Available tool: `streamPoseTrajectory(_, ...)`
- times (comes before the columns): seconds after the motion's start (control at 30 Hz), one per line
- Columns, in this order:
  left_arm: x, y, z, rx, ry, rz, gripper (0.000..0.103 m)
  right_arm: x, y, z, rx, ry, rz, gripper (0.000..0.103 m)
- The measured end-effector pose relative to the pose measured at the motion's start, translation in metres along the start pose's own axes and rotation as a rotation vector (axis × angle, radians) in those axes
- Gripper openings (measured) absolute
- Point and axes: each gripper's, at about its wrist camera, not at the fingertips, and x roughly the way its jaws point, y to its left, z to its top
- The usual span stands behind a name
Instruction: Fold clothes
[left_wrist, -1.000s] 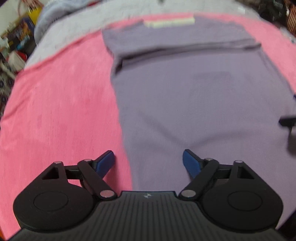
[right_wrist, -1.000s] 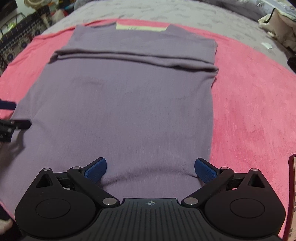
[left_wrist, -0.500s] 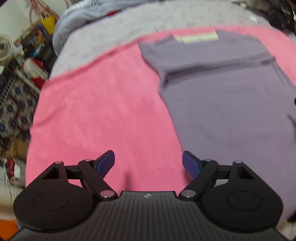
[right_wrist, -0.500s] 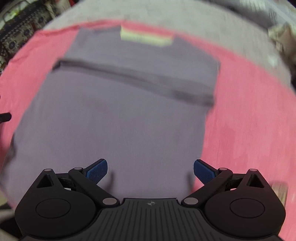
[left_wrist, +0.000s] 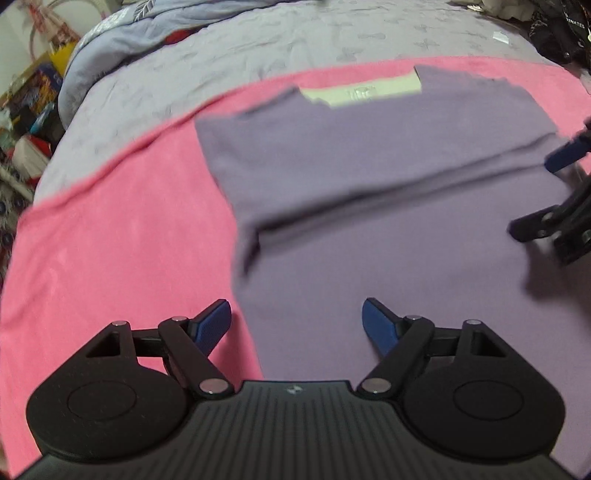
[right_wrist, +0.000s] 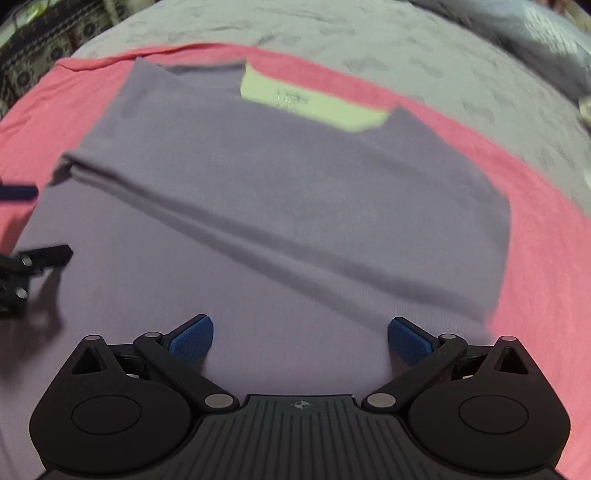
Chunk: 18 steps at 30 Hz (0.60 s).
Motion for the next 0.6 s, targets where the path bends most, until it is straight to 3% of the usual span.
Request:
streamPoseTrajectory(0.07,-0.009,0.003,-0.015,-0.056,0.022,-0.014,0.081,-0.01,-0.005,-0.028,0.07,-0.008,0.018,0.103)
streamPoseTrajectory(0.17,-0.02,0.007,-0.033,-0.106,0.057,-0.03,0.081,-0.024,0.001,-0.063,0.025,0.011,0.005,0.103)
streamPoseTrajectory(0.33,-0.042,0.016,-0.061,-0.044,0.089,-0.042,0.081,-0.046,-0.001,-0.101,0.091,0.103,0.024,0.103)
streamPoseTrajectory(0.47,-0.055,0.027,-0.076,-0.002,0.158,-0.046,0.083,-0.06,0.002,-0.122,0.037,0.155,0.02,0.103)
streamPoseTrajectory(0.6,-0.067,0.035,-0.086,-0.001,0.195,-0.044,0.083,-0.059,-0.007,-0.131,0.119,0.282,0.03,0.103)
